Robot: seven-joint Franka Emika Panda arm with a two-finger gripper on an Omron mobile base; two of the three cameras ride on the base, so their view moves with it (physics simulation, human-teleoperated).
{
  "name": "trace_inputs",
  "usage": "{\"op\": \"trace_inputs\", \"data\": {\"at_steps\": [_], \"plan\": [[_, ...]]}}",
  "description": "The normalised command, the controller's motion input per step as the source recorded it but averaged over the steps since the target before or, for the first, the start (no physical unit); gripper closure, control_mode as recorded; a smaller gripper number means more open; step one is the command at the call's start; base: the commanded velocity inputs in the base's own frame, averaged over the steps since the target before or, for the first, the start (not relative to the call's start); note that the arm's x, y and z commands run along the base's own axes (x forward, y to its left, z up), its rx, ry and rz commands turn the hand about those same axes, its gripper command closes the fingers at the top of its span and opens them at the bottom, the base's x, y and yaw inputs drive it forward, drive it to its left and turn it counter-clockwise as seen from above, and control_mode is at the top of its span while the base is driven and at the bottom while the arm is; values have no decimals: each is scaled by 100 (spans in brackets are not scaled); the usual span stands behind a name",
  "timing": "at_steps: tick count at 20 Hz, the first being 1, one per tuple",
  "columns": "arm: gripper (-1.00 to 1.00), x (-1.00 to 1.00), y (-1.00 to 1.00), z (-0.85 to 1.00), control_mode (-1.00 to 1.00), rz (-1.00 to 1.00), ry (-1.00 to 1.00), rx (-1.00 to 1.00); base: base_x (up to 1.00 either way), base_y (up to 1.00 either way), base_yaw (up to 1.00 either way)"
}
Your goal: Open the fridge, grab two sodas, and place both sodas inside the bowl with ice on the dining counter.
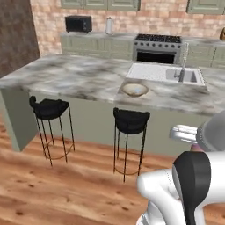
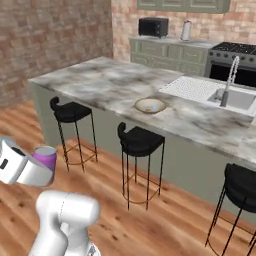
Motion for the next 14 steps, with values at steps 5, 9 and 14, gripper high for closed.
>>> {"op": "trace_inputs", "data": {"at_steps": [5, 9, 14], "plan": [[100, 0, 0, 0, 100, 0, 0, 0, 95, 57, -39], [100, 0, 0, 0, 100, 0, 0, 0, 90, 45, -40], [100, 0, 0, 0, 100, 0, 0, 0, 88, 35, -39]]}}
